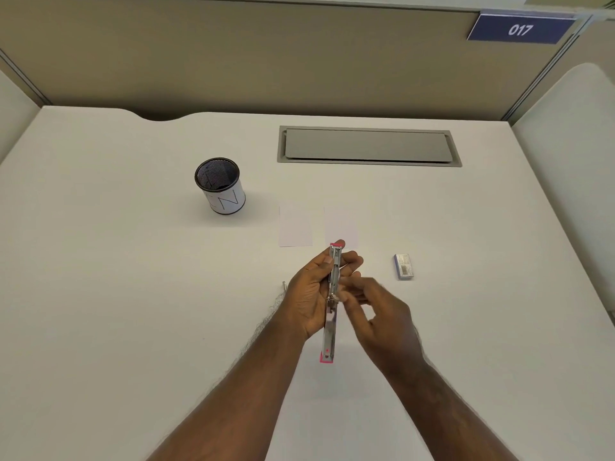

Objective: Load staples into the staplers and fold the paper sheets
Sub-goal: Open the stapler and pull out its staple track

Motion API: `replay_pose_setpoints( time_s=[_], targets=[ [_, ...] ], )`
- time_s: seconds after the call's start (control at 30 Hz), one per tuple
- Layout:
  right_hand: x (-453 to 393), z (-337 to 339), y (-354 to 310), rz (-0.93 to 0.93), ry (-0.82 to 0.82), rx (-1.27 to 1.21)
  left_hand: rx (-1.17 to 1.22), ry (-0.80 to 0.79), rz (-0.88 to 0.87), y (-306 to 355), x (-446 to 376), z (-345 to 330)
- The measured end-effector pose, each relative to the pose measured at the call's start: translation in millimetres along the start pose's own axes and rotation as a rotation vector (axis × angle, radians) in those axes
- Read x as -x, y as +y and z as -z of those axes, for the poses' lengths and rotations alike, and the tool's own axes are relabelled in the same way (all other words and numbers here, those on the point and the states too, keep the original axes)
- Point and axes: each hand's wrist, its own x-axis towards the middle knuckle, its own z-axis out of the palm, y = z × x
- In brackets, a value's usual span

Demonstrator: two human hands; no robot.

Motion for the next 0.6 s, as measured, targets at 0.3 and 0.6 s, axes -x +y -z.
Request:
replay_pose_setpoints(
  time_s=[0.3, 0.6],
  targets=[
    [-31, 5, 2, -0.051, 0.011, 0.197, -0.059, -0.073, -0.027, 1, 1, -7],
    [-29, 10, -10, 0.204, -0.019, 0.601, -0.009, -0.058, -0.025, 2, 0, -4]
  ],
)
